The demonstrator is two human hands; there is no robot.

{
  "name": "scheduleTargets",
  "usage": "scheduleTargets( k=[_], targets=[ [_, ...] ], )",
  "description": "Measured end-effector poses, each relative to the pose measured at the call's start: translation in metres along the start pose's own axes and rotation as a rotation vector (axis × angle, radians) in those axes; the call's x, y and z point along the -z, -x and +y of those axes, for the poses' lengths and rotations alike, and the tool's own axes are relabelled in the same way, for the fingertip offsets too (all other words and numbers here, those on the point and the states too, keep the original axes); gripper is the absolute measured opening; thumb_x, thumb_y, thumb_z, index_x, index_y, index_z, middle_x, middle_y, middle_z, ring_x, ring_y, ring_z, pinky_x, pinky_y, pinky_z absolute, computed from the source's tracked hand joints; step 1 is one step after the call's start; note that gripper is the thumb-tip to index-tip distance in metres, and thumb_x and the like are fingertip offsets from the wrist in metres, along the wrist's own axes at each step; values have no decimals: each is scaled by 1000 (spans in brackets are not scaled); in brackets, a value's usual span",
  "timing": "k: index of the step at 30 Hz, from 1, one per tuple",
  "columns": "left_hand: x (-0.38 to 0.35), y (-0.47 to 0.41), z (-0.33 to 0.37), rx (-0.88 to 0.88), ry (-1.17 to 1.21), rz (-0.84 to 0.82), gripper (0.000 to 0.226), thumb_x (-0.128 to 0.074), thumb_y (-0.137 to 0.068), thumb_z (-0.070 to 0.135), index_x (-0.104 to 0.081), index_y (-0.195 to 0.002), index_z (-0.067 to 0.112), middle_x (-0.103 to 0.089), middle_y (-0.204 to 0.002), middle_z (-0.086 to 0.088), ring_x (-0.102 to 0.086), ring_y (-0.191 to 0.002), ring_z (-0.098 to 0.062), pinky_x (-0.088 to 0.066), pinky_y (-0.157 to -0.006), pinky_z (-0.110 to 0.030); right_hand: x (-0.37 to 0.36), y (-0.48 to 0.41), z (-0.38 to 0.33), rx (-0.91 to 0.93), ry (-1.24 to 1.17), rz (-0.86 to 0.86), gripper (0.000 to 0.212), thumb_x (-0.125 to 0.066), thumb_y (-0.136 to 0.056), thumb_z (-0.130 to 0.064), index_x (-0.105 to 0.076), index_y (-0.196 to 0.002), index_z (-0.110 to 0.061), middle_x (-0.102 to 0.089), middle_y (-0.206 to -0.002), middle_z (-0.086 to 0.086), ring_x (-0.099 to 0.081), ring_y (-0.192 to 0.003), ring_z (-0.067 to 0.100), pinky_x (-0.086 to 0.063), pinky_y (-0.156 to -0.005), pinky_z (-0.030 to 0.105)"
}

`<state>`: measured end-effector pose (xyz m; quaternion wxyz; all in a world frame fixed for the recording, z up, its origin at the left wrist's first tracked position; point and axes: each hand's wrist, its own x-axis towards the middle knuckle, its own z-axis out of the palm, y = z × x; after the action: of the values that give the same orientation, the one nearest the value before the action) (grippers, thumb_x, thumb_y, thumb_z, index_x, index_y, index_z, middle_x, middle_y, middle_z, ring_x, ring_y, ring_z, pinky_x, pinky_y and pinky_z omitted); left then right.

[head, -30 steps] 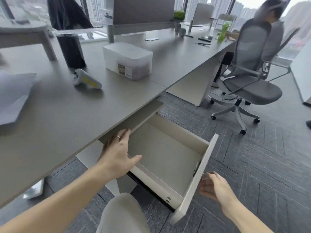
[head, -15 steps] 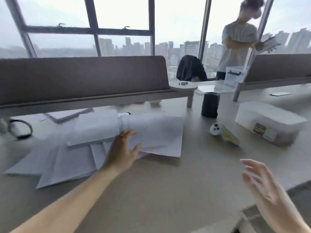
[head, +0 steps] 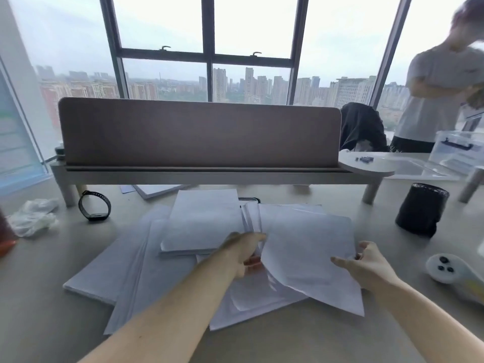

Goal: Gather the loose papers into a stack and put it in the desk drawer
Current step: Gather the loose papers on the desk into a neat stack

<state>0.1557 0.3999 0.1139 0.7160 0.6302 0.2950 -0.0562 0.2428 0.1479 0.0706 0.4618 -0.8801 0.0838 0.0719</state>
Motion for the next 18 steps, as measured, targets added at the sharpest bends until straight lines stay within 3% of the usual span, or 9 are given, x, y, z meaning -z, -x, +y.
scheduleTargets(
  k=[2, 4, 5, 6, 8, 11, 13, 16, 18],
  targets=[
    [-4, -4, 3, 15, -30, -31, 16, -73, -94, 18, -67, -96, 4, -64, -79, -14, -62, -63, -24, -58, -64, -34, 3, -5, -5, -14, 54, 1, 77, -91, -73, -26, -47, -133, -7, -69, -110, 12, -71, -95, 35, -63, -81, 49],
    [-12, -8, 1, -1, -143, -28, 19, -68, -97, 17, -60, -81, 9, -57, -55, -6, -54, -50, -18, -50, -52, -28, 5, -9, -8, -19, 68, -32, 51, -92, -72, -23, -66, -110, -2, -77, -97, 12, -75, -87, 33, -64, -81, 50],
    [-18, -9, -1, -16, -228, -19, 23, -64, -98, 15, -54, -77, 14, -54, -55, -3, -52, -51, -18, -48, -51, -26, 5, -10, -9, -26, 65, -62, 39, -92, -72, -21, -72, -101, -4, -79, -92, 11, -76, -84, 33, -64, -82, 49],
    [-23, -9, -3, -42, -318, -4, 23, -59, -100, 14, -49, -80, 19, -53, -66, -3, -54, -61, -20, -52, -57, -28, 4, -9, -10, -36, 56, -91, 31, -91, -73, -20, -74, -95, -6, -80, -90, 12, -76, -83, 33, -64, -81, 48],
    [-31, -12, -8, -136, -440, 6, 9, -51, -101, 11, -53, -101, 19, -60, -101, -8, -57, -92, -25, -55, -84, -34, 2, -9, -12, -44, 26, -127, 28, -91, -73, -18, -75, -92, -5, -80, -90, 13, -76, -83, 33, -62, -73, 41],
    [-29, -21, -14, -187, -474, -5, 37, -51, -92, 11, -56, -129, 7, -62, -132, -17, -62, -117, -34, -50, -104, -40, -4, -8, -15, -33, 19, -126, 27, -92, -73, -18, -76, -92, -6, -80, -91, 12, -76, -83, 31, -61, -70, 37],
    [-22, -30, -20, -179, -421, -4, 44, -52, -84, 14, -58, -128, 11, -63, -134, -16, -64, -118, -39, -53, -105, -49, -11, -6, -17, -31, 42, -116, 30, -92, -71, -22, -76, -92, -8, -80, -93, 11, -76, -85, 32, -63, -77, 41],
    [-14, -21, -18, -204, -312, -10, 28, -50, -92, 5, -60, -116, 16, -68, -126, -14, -65, -115, -37, -56, -102, -48, -16, -1, -19, -25, 72, -132, 33, -92, -69, -26, -76, -91, -9, -79, -95, 11, -75, -90, 32, -63, -84, 44],
    [-10, -16, -17, -225, -207, -24, 28, -47, -98, 0, -64, -114, 16, -70, -122, -16, -68, -110, -39, -64, -87, -48, -15, 4, -23, -20, 63, -144, 31, -91, -69, -28, -73, -87, -11, -77, -94, 10, -74, -92, 32, -61, -80, 40]
  ],
)
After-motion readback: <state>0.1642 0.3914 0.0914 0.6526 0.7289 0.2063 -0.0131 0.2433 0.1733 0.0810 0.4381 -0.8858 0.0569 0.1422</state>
